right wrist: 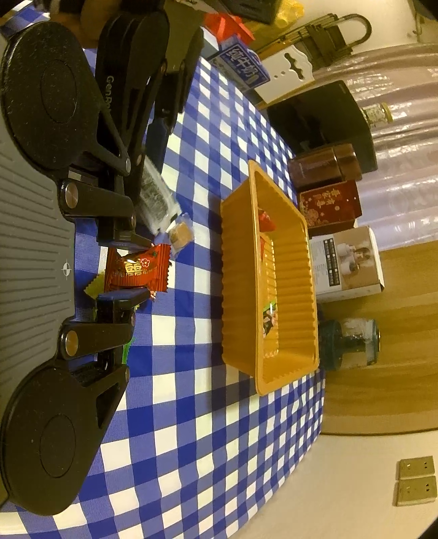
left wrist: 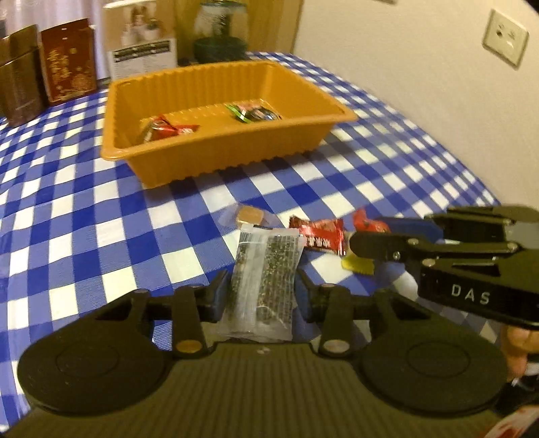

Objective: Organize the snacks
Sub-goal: 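Grasp the red gold-printed candy packet with the right tool while the left tool grasps the clear seaweed packet, then carry both packets over the orange tray and open both tools to drop them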

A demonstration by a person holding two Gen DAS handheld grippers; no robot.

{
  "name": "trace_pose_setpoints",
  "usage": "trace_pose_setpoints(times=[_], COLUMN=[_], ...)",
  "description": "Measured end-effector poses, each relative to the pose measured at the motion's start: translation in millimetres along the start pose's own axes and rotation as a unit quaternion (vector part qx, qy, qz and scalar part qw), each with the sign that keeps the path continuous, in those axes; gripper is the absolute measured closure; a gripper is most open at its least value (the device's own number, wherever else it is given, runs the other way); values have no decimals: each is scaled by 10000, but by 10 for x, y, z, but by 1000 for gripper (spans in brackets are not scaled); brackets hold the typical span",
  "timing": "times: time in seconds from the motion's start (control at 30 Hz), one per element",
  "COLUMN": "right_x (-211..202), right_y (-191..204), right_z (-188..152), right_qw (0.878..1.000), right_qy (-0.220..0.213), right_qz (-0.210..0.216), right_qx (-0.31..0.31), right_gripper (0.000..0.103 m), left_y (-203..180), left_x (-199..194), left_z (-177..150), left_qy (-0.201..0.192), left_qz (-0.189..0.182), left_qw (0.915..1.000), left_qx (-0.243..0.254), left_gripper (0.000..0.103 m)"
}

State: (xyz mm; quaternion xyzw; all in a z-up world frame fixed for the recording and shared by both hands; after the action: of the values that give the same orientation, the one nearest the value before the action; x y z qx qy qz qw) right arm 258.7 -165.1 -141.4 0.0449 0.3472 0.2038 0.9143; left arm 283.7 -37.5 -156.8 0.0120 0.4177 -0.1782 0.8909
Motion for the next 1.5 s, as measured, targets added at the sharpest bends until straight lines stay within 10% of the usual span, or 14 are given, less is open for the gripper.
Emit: trace_pose_setpoints(times=[1.5], right_x=[-42], right_y=[-120], right_z=[1120], right_qw=[9945], right_qy=[-1000], right_qz=[-263], right_qx=[145], right_gripper=[79], left_y=[310], left_x=[-478], left_z=[1061], left_qy=[-1440], left_qz=[482], left_qw=[9851], left_qx=[-802], left_gripper=[66])
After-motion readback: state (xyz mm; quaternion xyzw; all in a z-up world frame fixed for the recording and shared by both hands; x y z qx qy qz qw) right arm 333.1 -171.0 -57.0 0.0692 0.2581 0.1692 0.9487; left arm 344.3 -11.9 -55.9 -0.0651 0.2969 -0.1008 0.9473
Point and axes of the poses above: each gripper's, at about its wrist camera, not at the fingertips, and x roughly the way its jaws point, y to its left, z to its top, the point moved 7 cm from there along x, roughly the way its jaws point
